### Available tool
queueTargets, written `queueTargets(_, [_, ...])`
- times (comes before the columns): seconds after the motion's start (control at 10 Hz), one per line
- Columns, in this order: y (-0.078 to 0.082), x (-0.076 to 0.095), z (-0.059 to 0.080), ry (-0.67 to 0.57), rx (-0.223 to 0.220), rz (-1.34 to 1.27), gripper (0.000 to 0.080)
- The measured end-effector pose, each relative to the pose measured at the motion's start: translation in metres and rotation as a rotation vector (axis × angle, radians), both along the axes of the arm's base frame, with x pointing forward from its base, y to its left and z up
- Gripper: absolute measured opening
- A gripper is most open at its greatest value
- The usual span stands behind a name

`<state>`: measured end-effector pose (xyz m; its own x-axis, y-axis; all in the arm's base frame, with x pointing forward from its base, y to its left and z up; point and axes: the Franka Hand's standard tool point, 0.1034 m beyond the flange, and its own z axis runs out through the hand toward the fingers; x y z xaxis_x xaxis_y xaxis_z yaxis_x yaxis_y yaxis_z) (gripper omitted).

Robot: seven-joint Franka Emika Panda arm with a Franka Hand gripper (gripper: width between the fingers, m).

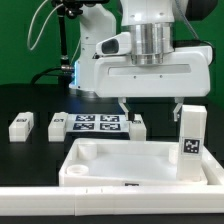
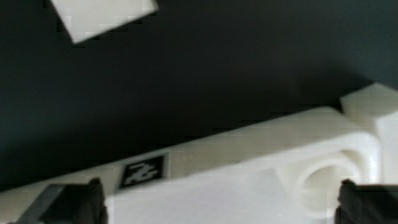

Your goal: Assemble desk

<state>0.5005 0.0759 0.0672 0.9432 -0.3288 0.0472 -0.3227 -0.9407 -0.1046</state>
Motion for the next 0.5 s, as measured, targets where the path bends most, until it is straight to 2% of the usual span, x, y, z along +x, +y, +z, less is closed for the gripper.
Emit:
queueTargets(0.1, [0.000,0.005,0.002,-0.017,-0.005,0.054,0.0649])
queueTargets(0.3, [-0.002,0.003,0.000,-0.020,-0.016,0.155,0.0649])
queueTargets(0.5, [-0.010,-0.009,-0.014,0.017,-0.032,0.229,0.0649])
